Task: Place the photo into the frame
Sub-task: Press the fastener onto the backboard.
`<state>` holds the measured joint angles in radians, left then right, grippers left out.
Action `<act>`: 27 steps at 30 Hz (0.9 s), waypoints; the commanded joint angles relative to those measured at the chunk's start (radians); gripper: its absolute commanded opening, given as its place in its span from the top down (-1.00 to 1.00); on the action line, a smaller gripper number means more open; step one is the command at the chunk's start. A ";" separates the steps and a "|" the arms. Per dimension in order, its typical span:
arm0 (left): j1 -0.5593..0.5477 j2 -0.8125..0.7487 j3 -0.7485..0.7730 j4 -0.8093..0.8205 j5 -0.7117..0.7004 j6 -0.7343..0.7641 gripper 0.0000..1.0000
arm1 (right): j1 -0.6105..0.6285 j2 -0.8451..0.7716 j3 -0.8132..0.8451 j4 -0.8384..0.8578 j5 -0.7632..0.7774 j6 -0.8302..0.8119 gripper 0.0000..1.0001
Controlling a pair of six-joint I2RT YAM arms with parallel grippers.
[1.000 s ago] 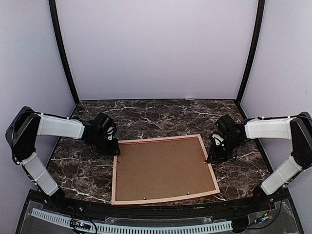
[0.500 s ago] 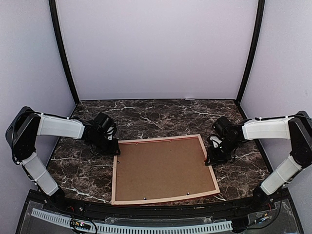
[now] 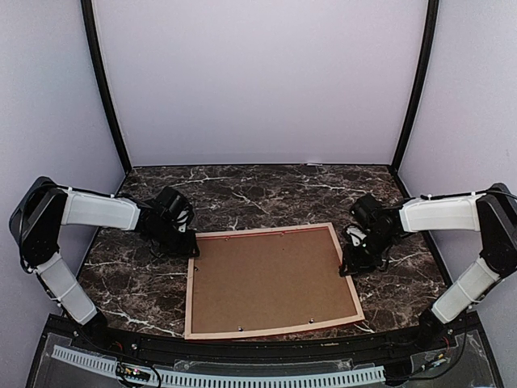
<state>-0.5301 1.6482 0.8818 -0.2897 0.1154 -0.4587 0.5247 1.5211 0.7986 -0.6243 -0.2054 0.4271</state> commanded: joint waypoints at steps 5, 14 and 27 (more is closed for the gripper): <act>0.004 -0.024 -0.024 -0.002 -0.004 -0.001 0.39 | -0.004 -0.004 0.035 -0.061 0.055 0.010 0.35; 0.004 -0.022 -0.021 -0.001 -0.001 0.002 0.38 | -0.005 0.027 0.051 -0.066 0.094 0.010 0.36; 0.001 -0.002 -0.018 0.008 0.021 0.043 0.39 | 0.011 0.059 0.085 0.002 0.190 0.041 0.44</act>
<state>-0.5301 1.6478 0.8799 -0.2802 0.1265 -0.4465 0.5243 1.5578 0.8635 -0.6724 -0.0956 0.4484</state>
